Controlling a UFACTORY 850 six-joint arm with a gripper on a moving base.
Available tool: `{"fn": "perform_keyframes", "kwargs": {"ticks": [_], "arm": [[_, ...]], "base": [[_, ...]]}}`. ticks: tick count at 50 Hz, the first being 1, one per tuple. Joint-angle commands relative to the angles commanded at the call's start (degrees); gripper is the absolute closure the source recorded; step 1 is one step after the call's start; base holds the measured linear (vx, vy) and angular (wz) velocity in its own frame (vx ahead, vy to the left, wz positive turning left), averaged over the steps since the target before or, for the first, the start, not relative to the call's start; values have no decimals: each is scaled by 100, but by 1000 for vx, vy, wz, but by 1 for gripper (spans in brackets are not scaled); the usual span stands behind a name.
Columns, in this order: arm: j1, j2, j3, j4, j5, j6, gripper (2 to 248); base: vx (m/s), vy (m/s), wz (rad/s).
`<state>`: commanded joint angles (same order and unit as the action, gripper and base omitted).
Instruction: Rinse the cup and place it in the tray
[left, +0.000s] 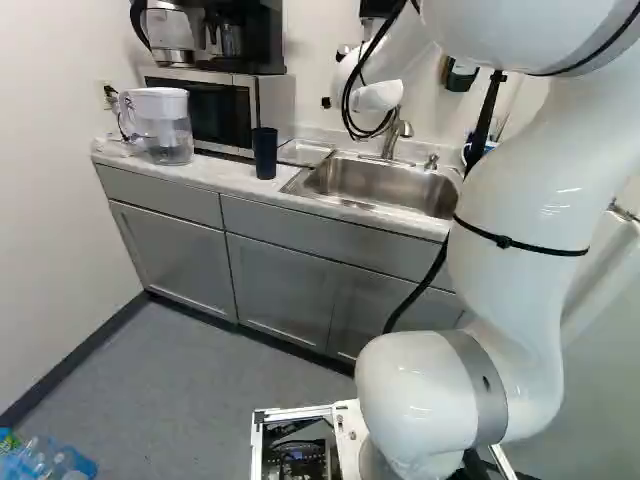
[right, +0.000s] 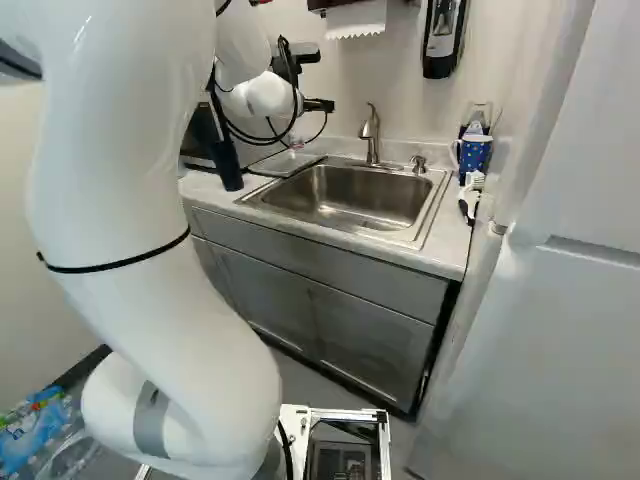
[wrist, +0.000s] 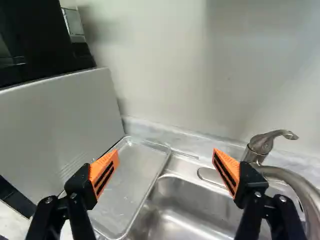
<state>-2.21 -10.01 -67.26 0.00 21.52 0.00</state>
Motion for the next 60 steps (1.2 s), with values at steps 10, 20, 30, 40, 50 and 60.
{"fn": "perform_keyframes", "kwargs": {"ticks": [10, 20, 30, 40, 50, 60], "arm": [[0, -4, -4, 0, 0, 0, 3], [-10, -47, -52, 0, 0, 0, 3], [-45, -121, -132, 0, 0, 0, 3], [-112, -214, -235, 0, -4, 0, 3], [-196, -337, -371, 0, -104, 0, 3], [-281, -469, -519, 0, -258, 0, 3]], "base": [[0, 0, 0], [0, 0, 0], [0, 0, 0], [0, 0, 0], [0, 0, 0], [0, 0, 0]]}}
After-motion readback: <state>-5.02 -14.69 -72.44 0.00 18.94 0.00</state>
